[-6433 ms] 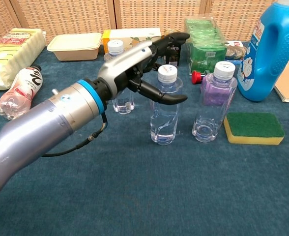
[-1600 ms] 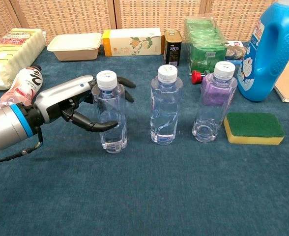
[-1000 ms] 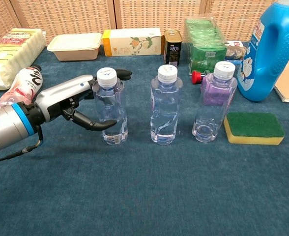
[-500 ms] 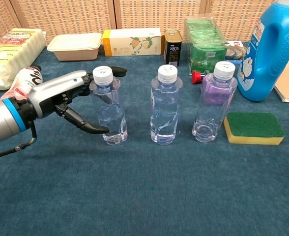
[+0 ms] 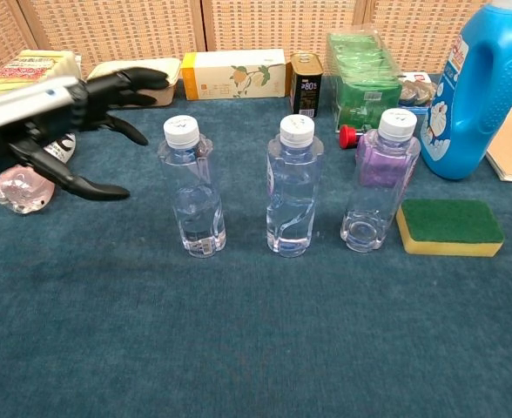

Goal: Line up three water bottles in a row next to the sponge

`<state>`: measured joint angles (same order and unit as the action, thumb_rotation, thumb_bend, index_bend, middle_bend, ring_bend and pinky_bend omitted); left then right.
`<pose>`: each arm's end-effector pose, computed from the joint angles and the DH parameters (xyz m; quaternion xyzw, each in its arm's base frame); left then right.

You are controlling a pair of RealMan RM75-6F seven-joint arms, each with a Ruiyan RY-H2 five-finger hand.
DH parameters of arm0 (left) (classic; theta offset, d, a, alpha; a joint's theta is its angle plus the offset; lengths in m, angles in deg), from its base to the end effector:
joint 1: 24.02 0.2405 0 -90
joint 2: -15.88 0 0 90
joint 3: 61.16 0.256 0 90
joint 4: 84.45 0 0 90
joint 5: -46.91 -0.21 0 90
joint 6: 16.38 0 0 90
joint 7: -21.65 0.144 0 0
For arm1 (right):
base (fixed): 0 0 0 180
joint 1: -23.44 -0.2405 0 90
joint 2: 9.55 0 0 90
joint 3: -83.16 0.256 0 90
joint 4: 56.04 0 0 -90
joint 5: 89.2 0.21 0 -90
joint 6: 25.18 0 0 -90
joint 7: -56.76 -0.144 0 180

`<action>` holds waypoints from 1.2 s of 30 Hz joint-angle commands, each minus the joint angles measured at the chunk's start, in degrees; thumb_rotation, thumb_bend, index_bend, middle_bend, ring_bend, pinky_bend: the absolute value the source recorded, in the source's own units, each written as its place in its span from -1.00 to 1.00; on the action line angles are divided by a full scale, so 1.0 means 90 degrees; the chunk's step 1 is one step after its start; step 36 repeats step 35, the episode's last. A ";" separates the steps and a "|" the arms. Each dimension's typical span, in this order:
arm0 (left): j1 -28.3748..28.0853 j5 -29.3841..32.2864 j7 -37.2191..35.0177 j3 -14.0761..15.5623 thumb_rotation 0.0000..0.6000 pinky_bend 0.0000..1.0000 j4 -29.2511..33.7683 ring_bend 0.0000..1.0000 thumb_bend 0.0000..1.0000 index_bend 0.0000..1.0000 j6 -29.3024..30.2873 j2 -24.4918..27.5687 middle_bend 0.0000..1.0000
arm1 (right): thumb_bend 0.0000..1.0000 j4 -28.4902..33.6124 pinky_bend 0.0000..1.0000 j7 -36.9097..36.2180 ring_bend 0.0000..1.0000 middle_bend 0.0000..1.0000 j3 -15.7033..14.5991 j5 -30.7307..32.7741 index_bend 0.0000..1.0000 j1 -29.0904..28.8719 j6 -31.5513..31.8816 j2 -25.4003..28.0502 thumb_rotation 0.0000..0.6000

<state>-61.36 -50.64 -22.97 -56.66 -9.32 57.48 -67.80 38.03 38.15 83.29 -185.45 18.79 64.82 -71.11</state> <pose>-0.1904 0.2929 0.0190 -0.6600 -0.5035 -0.5392 0.1420 -0.2847 -0.1672 0.1649 0.5769 -0.4343 0.5091 0.4684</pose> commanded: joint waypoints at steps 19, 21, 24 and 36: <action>0.2427 0.1252 0.2659 0.0114 1.00 -0.68 -0.0362 -1.00 -0.70 -1.00 0.1662 0.1354 -1.00 | -1.00 -0.0203 -0.87 0.1354 -1.00 -1.00 0.0325 0.0475 -0.94 0.0023 0.0025 -0.0520 1.00; 0.2673 0.1209 0.2628 0.0140 1.00 -0.68 -0.0831 -1.00 -0.70 -1.00 0.1873 0.1084 -1.00 | -1.00 -0.0301 -0.87 0.1551 -1.00 -1.00 0.0418 0.0595 -0.94 0.0004 0.0026 -0.0652 1.00; 0.2906 0.1099 0.2286 0.0172 1.00 -0.68 -0.1569 -1.00 -0.70 -1.00 0.1997 0.0655 -1.00 | -1.00 -0.0459 -0.88 0.1736 -1.00 -1.00 0.0539 0.0775 -0.94 -0.0047 -0.0031 -0.0837 1.00; 0.2958 0.1051 0.1584 -0.0137 1.00 -0.68 -0.3106 -1.00 -0.70 -1.00 0.1830 -0.0259 -1.00 | -1.00 -0.0735 -0.88 0.2192 -1.00 -1.00 0.0698 0.1193 -0.94 -0.0195 -0.0358 -0.1135 1.00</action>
